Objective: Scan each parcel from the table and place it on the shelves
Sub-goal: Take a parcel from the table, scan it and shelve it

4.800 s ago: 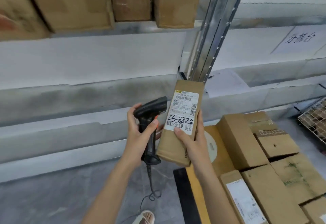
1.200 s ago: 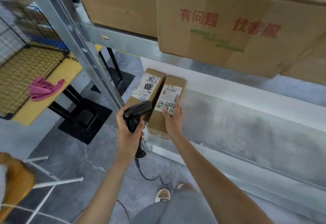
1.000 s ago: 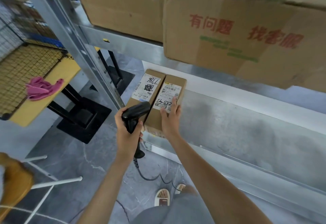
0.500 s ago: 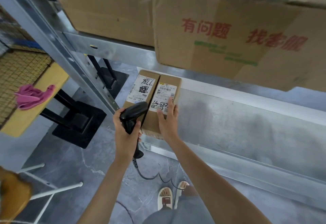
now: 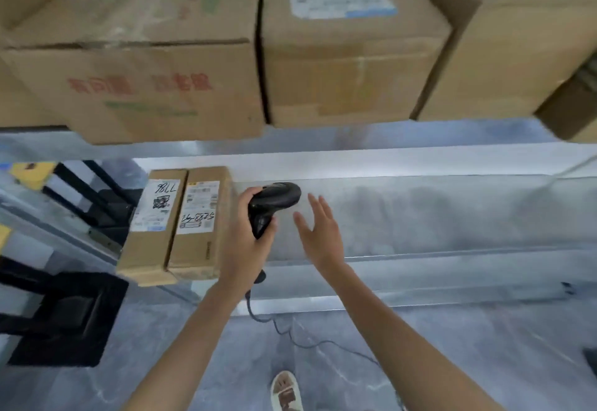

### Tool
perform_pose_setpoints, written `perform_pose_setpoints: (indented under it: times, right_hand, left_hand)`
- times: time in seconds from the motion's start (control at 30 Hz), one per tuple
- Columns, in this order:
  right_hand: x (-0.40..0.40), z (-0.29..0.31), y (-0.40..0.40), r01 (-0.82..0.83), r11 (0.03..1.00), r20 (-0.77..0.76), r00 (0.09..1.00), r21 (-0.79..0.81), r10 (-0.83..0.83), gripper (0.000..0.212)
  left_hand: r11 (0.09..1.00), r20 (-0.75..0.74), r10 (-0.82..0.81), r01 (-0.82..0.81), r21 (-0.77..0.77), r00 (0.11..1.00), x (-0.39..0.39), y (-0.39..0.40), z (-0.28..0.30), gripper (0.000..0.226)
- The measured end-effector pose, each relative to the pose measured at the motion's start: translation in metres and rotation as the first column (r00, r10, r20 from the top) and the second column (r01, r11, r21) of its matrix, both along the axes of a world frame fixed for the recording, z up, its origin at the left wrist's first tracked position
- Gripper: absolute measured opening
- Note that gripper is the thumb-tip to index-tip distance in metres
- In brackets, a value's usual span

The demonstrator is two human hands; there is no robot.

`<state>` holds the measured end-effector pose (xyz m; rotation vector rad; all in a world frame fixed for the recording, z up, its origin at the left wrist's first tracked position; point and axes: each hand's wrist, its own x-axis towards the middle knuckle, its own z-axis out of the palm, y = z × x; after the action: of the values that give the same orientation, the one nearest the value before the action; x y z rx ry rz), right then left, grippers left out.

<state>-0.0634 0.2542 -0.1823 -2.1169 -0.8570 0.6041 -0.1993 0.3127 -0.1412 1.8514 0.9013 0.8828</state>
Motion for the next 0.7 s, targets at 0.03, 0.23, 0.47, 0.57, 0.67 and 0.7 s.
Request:
perform_pose_setpoints:
  times: [0.03, 0.23, 0.47, 0.57, 0.67, 0.7]
  right_hand:
    - [0.017, 0.006, -0.021, 0.033, 0.999, 0.038, 0.999, -0.013, -0.033, 0.06]
    - [0.117, 0.037, -0.179, 0.276, 0.957, 0.215, 0.944, -0.094, -0.251, 0.062]
    - [0.189, 0.07, -0.392, 0.598, 0.77, 0.464, 0.759, -0.222, -0.456, 0.064]
    - [0.201, 0.098, -0.474, 0.725, 0.652, 0.545, 0.647, -0.222, -0.534, 0.066]
    - [0.208, 0.127, -0.538, 0.801, 0.563, 0.584, 0.56, -0.202, -0.587, 0.066]
    - [0.208, 0.135, -0.555, 0.821, 0.537, 0.593, 0.535, -0.195, -0.601, 0.066]
  left_hand:
    - [0.999, 0.012, -0.043, 0.043, 0.006, 0.999, 0.018, -0.011, 0.002, 0.052]
    - [0.905, 0.02, -0.425, 0.426, 0.002, 0.905, 0.141, -0.117, 0.016, 0.063]
    - [0.701, -0.016, -0.713, 0.713, 0.012, 0.701, 0.257, -0.271, 0.033, 0.056]
    - [0.599, -0.011, -0.8, 0.8, 0.045, 0.6, 0.298, -0.334, 0.051, 0.058]
    - [0.505, 0.011, -0.862, 0.858, 0.097, 0.506, 0.335, -0.389, 0.073, 0.058]
    - [0.475, 0.014, -0.879, 0.872, 0.115, 0.477, 0.347, -0.406, 0.081, 0.059]
